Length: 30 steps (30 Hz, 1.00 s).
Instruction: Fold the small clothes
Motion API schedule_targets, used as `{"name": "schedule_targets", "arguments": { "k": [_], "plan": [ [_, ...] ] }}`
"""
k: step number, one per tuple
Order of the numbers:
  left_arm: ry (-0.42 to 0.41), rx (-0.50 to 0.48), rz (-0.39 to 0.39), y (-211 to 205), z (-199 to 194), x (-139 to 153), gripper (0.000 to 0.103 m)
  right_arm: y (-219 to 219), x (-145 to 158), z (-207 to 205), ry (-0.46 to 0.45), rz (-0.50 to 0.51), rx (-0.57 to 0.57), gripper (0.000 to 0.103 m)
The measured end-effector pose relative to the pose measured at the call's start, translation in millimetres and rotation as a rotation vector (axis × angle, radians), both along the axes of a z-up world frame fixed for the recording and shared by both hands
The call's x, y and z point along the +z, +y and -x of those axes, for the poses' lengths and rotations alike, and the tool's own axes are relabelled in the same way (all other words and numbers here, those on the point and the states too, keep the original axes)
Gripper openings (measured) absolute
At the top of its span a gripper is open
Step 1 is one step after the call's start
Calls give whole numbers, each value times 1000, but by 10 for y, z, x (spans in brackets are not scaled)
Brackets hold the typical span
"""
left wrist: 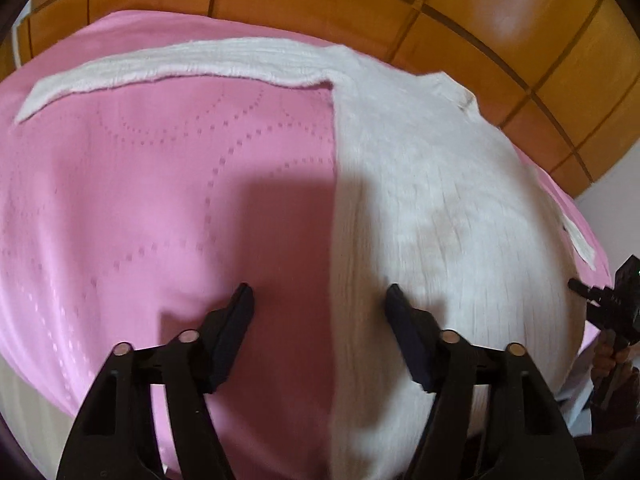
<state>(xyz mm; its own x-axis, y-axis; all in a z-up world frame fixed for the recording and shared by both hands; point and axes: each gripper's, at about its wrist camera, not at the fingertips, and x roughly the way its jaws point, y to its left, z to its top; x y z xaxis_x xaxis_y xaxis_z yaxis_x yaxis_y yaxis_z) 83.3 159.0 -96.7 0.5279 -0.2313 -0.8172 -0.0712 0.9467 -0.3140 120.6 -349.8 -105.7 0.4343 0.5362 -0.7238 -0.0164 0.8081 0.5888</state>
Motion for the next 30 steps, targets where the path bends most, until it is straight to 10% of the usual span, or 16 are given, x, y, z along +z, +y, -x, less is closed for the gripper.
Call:
{"name": "schedule_targets", "arguments": {
  "k": [2,4,8,17,19,23,30],
  "plan": [
    [-2,-37,40,11,57,-9,35,40,-27,206,14,-8,20,35],
    [13,-73,76,-30,72,-43,7,119,-55,384,30,-1,32,11],
    [-1,-104,49,-123,144,-11,3,197,60,516,9,45,29,9],
    [33,-133,-18,-137,222,-5,4,194,-49,490,45,169,56,11],
    [5,-121,-24,-145,165,110,11,78,21,434,29,118,26,37],
    [-82,-75,-28,-187,-23,325,51,-537,47,347,16,85,-200,46],
    [-120,-92,-1,-510,-468,404,51,-1840,-37,-85,5,-42,-711,39]
  ]
}}
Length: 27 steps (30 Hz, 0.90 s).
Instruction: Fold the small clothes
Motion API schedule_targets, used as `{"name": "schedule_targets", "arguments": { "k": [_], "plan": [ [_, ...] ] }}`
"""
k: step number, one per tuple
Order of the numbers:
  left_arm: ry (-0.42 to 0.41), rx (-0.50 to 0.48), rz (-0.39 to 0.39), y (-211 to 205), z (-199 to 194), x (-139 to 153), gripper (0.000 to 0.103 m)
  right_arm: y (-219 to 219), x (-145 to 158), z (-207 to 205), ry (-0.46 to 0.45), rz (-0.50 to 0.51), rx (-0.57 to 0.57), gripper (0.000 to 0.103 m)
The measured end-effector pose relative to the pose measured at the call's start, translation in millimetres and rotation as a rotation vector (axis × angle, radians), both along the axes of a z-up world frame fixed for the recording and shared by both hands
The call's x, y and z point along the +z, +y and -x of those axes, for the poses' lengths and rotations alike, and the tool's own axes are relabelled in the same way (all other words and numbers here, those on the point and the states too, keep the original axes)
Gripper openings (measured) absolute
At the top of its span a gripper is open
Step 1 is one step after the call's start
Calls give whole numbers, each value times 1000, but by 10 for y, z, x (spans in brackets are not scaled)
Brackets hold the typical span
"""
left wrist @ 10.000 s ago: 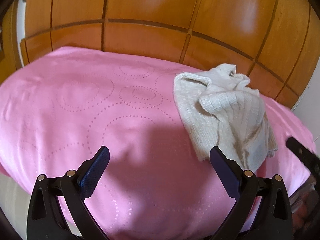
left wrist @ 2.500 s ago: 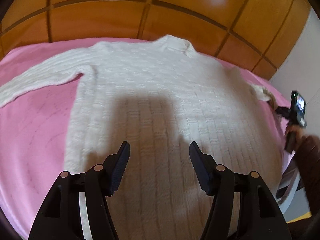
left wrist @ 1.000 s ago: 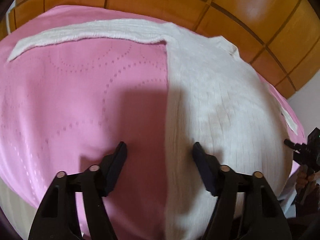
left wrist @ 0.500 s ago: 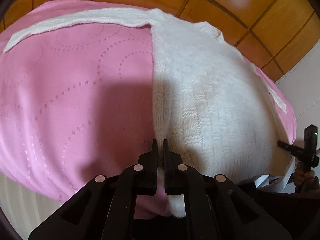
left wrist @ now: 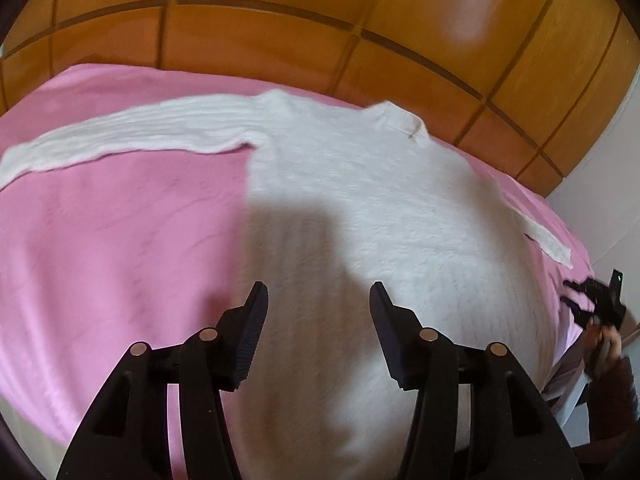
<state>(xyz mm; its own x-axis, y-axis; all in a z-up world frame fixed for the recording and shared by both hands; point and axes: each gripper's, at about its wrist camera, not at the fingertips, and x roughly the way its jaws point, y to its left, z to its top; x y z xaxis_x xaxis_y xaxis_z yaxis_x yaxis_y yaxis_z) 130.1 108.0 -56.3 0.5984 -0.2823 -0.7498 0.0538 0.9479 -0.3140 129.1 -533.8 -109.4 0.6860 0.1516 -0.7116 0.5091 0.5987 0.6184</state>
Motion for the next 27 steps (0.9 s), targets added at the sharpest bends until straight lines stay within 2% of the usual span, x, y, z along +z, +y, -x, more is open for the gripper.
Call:
{"name": "schedule_targets", "arguments": {
  "k": [2,5,10,11,12,13,15,18,19,20,23,27],
  "plan": [
    [10,-22,-13,-142,-87,-50,52,-261,-42,-147,-13,-32,-91,33],
    [28,-54,-36,-325,-143,-128,59,-550,-112,-412,-25,-78,-179,32],
    [65,-55,-38,-436,-203,-268,59,-784,-183,-805,-1,-72,-244,29],
    [67,-44,-47,-437,-227,-292,64,-838,-176,-854,6,-66,-256,25],
    [64,-36,-54,-436,-228,-301,67,-857,-162,-890,25,-48,-265,6],
    [61,-32,-52,-433,-244,-314,68,-899,-116,-949,89,35,-282,5],
    [63,-23,-54,-434,-264,-327,68,-1090,-96,-941,158,131,-308,4],
    [65,-25,-57,-435,-294,-352,70,-1144,9,-990,222,234,-352,4],
    [64,-32,-47,-433,-303,-356,74,-1118,47,-1004,227,248,-356,4],
    [64,-40,-37,-428,-308,-360,78,-1051,114,-1038,214,261,-345,4],
    [62,-60,-29,-444,-325,-363,82,-593,474,-1214,94,352,-183,4],
    [69,-72,-8,-442,-360,-354,85,105,795,-1438,-8,425,27,4]
  ]
}}
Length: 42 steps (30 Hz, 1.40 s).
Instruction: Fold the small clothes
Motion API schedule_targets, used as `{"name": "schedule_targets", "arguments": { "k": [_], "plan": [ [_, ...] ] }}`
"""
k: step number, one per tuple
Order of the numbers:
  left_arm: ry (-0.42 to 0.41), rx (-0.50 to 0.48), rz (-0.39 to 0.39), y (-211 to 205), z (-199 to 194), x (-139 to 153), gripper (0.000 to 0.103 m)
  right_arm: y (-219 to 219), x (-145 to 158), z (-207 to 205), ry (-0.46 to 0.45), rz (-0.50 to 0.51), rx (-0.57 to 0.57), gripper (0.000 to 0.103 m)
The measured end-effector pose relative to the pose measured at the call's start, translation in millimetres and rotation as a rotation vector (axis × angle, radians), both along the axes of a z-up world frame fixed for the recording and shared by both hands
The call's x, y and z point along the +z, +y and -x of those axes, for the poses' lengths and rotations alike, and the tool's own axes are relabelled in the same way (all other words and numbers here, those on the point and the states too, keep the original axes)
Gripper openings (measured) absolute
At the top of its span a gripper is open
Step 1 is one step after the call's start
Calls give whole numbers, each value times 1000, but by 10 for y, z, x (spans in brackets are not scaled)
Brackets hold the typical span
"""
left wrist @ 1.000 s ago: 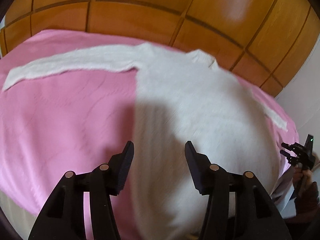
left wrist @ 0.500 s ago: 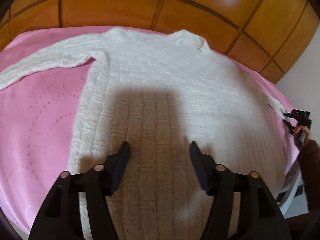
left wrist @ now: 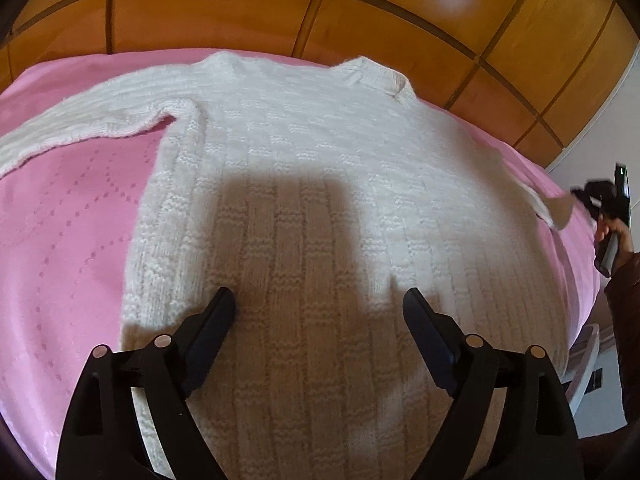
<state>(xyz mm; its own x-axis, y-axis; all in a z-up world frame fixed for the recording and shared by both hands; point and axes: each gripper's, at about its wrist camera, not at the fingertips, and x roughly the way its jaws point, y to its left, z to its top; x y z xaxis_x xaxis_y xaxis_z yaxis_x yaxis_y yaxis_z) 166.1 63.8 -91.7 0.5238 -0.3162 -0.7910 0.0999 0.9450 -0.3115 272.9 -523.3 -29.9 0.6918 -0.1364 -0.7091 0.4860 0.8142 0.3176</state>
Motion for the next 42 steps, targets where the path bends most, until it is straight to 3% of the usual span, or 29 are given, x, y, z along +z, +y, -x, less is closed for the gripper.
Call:
{"name": "schedule_targets", "arguments": {
  "k": [6,9,12,15,16,17,18,19,22,30,35,39,40,41,42],
  "plan": [
    [23,30,73,110,-12,31,85,1400,144,-379,-20,12,325,4],
    [16,50,85,160,-36,80,85,2288,78,-487,8,38,492,4],
    [10,69,96,210,-79,128,85,2869,-36,-505,37,45,607,5],
    [15,76,113,256,-127,171,85,3328,-176,-536,61,18,704,12],
    [12,68,120,266,-140,189,81,3383,-183,-502,45,-11,712,29],
    [8,66,121,276,-152,199,75,3348,-192,-515,32,-29,707,41],
    [2,63,127,286,-167,219,72,3295,-186,-467,18,-41,682,61],
    [0,59,141,297,-183,226,67,3255,-165,-332,2,-51,663,64],
    [0,47,183,287,-277,248,59,3084,-179,-99,-19,-94,642,69],
    [24,-17,227,-159,-777,337,60,2500,-466,766,40,-141,587,75],
    [101,47,291,-283,-1211,155,60,2416,-629,994,48,-154,577,76],
    [159,120,386,-302,-1600,-11,60,2265,-601,1016,13,-205,549,79],
    [162,131,413,-314,-1713,-57,56,2212,-586,1017,7,-205,541,80],
    [160,126,430,-336,-1793,-76,38,2163,-578,1013,2,-206,530,80],
    [166,110,426,-378,-1905,-104,29,2124,-576,993,0,-212,519,80]
  ]
}}
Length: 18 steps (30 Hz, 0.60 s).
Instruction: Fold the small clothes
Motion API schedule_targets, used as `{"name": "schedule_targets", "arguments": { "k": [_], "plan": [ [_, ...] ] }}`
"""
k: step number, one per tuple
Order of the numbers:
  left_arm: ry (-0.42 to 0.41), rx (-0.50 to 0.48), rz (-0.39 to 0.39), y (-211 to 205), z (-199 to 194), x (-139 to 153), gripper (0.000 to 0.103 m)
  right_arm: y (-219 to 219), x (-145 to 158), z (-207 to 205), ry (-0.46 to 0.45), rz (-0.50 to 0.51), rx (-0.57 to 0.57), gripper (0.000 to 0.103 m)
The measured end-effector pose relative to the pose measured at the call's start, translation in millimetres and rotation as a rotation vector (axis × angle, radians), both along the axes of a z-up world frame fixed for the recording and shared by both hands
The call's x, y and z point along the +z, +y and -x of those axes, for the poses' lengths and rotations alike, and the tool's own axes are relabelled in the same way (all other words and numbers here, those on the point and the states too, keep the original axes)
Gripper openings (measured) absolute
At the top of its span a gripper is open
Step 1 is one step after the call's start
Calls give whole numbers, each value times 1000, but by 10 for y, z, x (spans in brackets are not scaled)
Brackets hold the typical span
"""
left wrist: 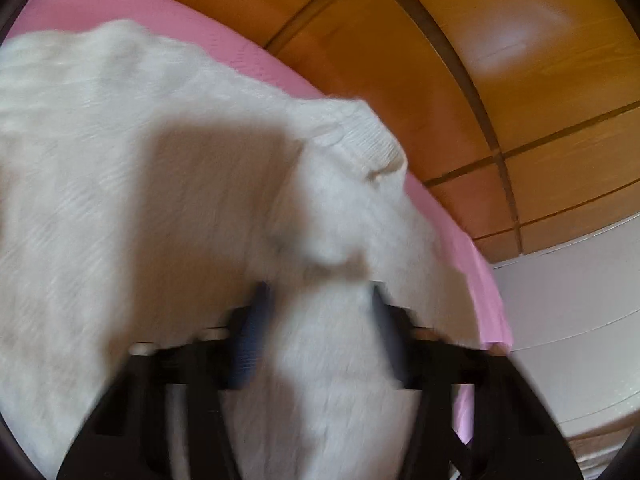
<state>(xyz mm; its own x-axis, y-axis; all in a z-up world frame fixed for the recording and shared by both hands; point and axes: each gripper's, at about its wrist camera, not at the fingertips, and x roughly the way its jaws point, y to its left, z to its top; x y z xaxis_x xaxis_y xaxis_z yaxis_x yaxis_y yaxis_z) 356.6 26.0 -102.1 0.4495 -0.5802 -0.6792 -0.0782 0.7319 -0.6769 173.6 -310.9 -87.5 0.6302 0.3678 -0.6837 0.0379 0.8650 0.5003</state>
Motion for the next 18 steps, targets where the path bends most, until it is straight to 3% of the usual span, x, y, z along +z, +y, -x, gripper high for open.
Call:
{"name": "schedule_targets", "arguments": {
  "k": [2,6,11,14,16,18],
  "plan": [
    [10,-5,6,-12,-121,-21,0,-103,-7,-37,9,-14,-37,81],
    [-111,20,16,155,-94,332,0,-302,43,-34,-5,-27,-99,81],
    [-211,60,-59,529,116,628,0,-446,208,-91,-55,-26,-145,81],
    [-220,91,-133,698,211,588,0,-418,328,-229,-87,-3,-150,80],
    [-167,94,-95,781,178,444,0,-425,425,-342,-110,22,-174,79],
    [-121,84,-46,771,143,330,0,-476,493,-426,-117,-24,-197,79]
  ]
}}
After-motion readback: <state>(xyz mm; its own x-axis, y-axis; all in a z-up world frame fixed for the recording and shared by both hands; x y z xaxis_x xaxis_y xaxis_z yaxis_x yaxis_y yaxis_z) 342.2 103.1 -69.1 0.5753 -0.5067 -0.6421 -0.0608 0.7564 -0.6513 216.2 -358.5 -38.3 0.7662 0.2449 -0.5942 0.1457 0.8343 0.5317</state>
